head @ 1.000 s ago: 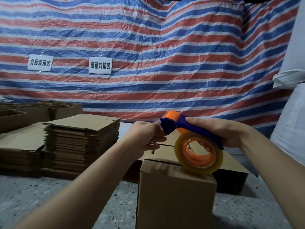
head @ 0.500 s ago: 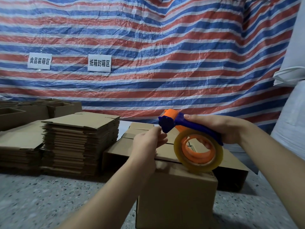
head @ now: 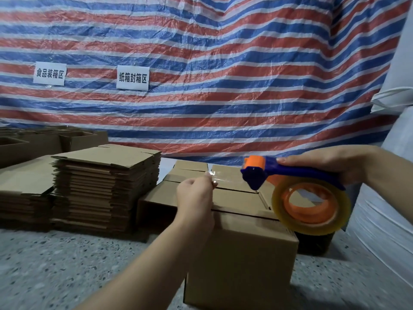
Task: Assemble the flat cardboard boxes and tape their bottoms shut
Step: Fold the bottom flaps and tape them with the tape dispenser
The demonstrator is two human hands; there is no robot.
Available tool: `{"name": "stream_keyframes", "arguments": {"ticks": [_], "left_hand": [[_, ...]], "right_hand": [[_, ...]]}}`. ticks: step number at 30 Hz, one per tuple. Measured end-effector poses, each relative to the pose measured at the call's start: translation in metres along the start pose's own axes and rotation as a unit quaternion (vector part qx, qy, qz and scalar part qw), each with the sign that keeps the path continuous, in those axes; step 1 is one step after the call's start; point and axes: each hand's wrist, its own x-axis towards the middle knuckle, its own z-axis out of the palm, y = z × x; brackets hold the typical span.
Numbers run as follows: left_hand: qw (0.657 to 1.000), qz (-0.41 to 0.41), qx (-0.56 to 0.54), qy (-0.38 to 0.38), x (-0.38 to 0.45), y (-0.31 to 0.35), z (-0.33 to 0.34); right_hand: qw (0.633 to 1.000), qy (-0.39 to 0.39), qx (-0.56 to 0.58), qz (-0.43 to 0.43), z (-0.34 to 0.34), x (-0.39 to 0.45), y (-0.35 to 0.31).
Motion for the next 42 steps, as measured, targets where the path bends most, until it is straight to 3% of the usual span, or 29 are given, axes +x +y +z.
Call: {"name": "stream_keyframes", "arguments": {"ticks": [2,3,6,10,13,15,17,23,37,42], "left_hand": [[1.0,0.007,-0.009,0.01,-0.003,-0.001,0.002],[1.0,0.01,-0.021,0.016,-0.004,-0.002,0.003],[0.997,0.02,-0.07,0.04,-0.004,-0.002,0.003],[0.993,0.049,-0.1,0.039,-0.006,-0.003,0.003],[0.993,0.105,-0.053,0.017,-0.002,0.002,-0.006],[0.982,0.185,0.038,0.015,0.004,0.009,-0.021],[0.97,0.217,0.112,0.012,0.011,0.015,-0.038],[0.972,0.149,0.182,0.0,0.016,0.008,-0.066],[0.993,-0.005,0.102,-0.056,0.019,-0.016,-0.09],[0.993,-0.017,0.103,-0.058,0.021,-0.02,-0.095]], "right_hand": [[1.0,0.019,0.014,-0.012,0.018,0.027,-0.003],[1.0,-0.023,-0.017,-0.008,0.019,0.015,-0.005],[0.994,-0.058,0.096,-0.014,-0.004,-0.022,-0.014],[0.996,-0.063,0.066,0.012,0.003,-0.032,-0.02],[0.997,-0.05,0.062,0.013,0.006,-0.03,-0.029],[0.998,-0.05,0.045,0.02,0.005,-0.031,-0.032],[0.998,-0.058,0.022,0.018,0.009,-0.031,-0.038],[0.996,-0.068,-0.047,0.045,0.012,-0.024,-0.059],[0.985,-0.089,-0.131,0.07,0.025,-0.011,-0.089],[0.981,-0.103,-0.146,0.077,0.028,-0.008,-0.096]]}}
